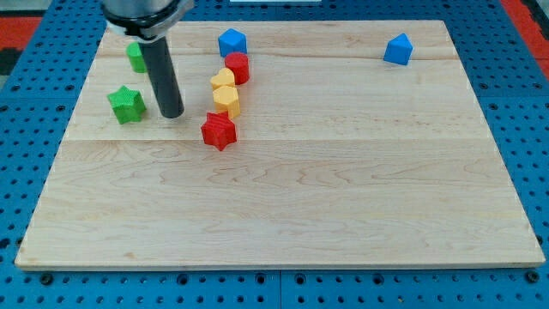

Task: Push the green star into the green circle

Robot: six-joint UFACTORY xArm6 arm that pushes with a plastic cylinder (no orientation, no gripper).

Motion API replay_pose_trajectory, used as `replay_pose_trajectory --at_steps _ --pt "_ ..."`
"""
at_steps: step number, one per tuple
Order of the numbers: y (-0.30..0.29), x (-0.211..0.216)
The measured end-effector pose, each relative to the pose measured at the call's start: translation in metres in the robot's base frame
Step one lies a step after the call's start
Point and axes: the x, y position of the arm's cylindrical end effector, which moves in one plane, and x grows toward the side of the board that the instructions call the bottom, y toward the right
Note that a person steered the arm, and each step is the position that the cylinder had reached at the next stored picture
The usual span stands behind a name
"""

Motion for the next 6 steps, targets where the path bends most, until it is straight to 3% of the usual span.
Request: replay_pose_trajectory --at_steps 1,3,5,6 --pt "-0.003 0.024" --pt "-0.069 0.018" --pt "-0.081 -0.066" --pt "-0.079 -0.081"
